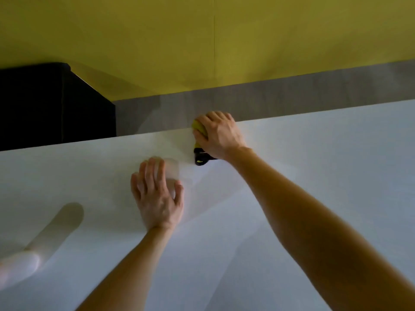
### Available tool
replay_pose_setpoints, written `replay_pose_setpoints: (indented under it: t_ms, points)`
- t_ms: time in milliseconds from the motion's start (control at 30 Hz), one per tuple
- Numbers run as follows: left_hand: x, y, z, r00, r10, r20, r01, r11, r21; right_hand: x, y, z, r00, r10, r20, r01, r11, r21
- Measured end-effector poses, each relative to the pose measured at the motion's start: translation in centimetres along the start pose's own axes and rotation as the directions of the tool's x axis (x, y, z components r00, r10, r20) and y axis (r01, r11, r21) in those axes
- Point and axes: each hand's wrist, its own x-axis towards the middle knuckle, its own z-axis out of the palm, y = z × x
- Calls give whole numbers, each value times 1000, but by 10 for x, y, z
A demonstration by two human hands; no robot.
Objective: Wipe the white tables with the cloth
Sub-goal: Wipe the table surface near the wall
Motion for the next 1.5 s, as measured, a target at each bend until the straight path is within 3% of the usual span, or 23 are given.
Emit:
replay_pose_setpoints:
  t_ms: [167,267,300,467,533,600,667,800,867,933,1067,1167,1300,1433,1500]
  points:
    - [1,0,2,1000,-21,-17,20,1000,-20,-61,151,-88,972,217,-94,-227,968,-107]
    - [2,1,2,999,-25,-28,25,1000,-19,-58,139,-81,882,421,-214,-459,870,-181]
    - [2,1,2,999,-25,-32,24,1000,-20,-47,116,-66,878,424,-223,-466,864,-190]
    - [5,1,1,999,-25,-43,25,1000,10,22,-54,20,996,78,-37,-80,993,-82]
    - [4,4,0,999,-22,-47,22,1000,15,30,-72,28,999,13,32,-12,999,-48]
    - [5,4,-1,998,-22,-51,23,1000,16,25,-43,22,999,-37,3,37,999,-2]
    - [4,4,-2,998,-17,-53,17,1000,8,3,13,0,1000,-14,-21,14,1000,0]
    - [4,6,-2,998,-17,-60,16,1000,-8,-50,128,-73,980,179,-82,-186,979,-81]
    - [4,5,-2,998,-20,-62,20,1000,-6,-59,136,-82,933,323,-159,-345,927,-145]
    - [4,5,-2,998,-14,-60,14,1000,-10,-45,99,-60,894,396,-210,-434,882,-184]
    - [4,4,0,998,-8,-54,8,1000,-1,15,-34,11,992,102,-75,-111,985,-133]
    - [3,4,-1,998,-19,-55,20,1000,23,35,-87,34,997,60,41,-57,996,-76]
    - [2,4,-1,998,-7,-58,7,1000,1,5,-9,12,993,27,-113,-27,1000,2]
    - [2,5,-1,999,-10,-36,9,1000,-8,-53,126,-68,965,234,-115,-247,962,-113]
    - [2,3,0,999,-3,-44,3,1000,-10,-68,155,-92,927,351,-135,-369,918,-147]
